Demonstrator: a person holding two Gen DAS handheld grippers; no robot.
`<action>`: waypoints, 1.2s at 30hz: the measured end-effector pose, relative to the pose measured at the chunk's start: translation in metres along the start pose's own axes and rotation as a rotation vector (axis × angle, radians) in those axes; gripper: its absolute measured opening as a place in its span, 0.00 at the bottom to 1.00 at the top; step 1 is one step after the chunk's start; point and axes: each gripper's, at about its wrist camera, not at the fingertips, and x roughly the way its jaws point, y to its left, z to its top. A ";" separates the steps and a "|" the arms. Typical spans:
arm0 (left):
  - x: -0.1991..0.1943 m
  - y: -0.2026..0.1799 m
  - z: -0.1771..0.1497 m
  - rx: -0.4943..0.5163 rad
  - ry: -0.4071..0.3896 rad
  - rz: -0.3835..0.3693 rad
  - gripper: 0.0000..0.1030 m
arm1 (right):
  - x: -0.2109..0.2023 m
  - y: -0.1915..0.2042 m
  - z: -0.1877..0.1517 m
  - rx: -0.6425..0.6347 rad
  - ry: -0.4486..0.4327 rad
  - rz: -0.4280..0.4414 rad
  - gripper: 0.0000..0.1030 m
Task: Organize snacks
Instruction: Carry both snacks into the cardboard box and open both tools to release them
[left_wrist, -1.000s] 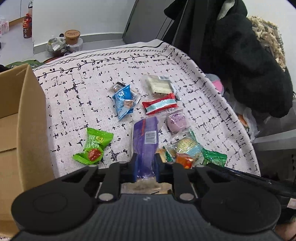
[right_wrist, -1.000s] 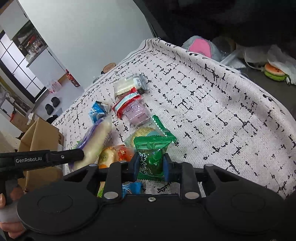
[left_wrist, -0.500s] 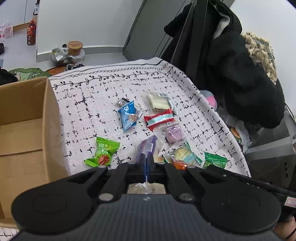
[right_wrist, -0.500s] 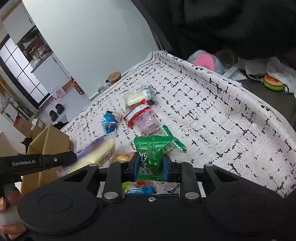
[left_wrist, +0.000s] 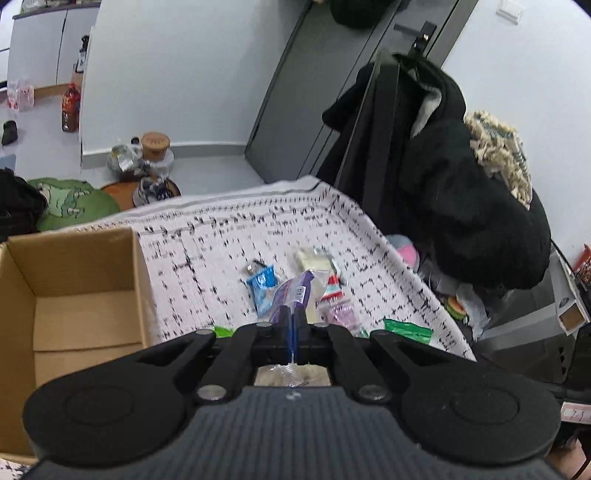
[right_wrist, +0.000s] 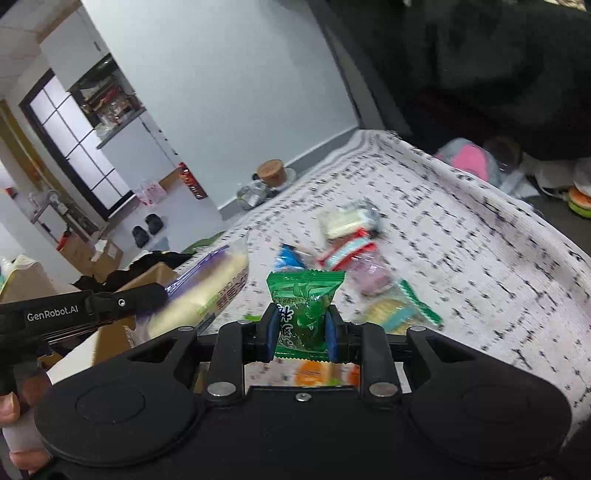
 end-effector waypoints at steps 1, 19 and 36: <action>-0.003 0.001 0.001 -0.001 -0.008 0.001 0.00 | 0.000 0.004 0.001 -0.003 -0.001 0.006 0.24; -0.067 0.059 0.013 -0.061 -0.114 0.063 0.00 | 0.022 0.078 0.001 -0.082 0.013 0.095 0.24; -0.083 0.137 -0.017 -0.195 -0.116 0.158 0.00 | 0.055 0.141 -0.027 -0.143 0.084 0.157 0.24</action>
